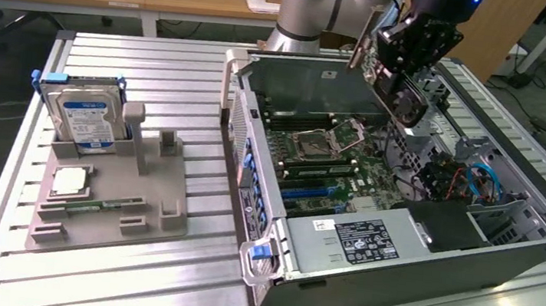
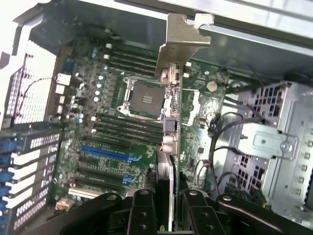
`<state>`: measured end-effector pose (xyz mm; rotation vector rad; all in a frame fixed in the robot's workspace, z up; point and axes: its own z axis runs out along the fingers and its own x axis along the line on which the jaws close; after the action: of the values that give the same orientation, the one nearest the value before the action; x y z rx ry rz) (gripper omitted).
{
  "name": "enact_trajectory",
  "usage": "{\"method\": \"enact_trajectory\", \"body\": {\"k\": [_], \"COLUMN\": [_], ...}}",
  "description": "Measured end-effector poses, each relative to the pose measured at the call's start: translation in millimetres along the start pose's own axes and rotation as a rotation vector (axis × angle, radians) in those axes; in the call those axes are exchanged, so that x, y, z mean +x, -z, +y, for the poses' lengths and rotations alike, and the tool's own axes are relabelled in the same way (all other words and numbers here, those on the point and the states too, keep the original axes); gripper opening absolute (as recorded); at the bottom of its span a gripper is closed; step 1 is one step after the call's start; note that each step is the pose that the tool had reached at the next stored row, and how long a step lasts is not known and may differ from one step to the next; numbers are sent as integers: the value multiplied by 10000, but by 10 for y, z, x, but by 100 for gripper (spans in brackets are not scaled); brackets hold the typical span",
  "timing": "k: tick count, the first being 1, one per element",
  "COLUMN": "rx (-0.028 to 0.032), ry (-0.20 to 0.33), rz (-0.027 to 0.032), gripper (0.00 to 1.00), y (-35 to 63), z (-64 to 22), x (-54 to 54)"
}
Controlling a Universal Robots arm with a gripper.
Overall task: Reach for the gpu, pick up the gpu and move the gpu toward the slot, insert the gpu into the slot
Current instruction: 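Insert the gpu into the slot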
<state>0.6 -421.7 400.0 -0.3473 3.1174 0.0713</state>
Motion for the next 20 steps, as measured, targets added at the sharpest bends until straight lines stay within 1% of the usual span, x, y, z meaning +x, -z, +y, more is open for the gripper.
{"method": "enact_trajectory", "body": {"k": [20], "rx": [-33], "ry": [3523], "rz": [157], "gripper": [27], "y": [-6], "z": [-1], "x": [0]}}
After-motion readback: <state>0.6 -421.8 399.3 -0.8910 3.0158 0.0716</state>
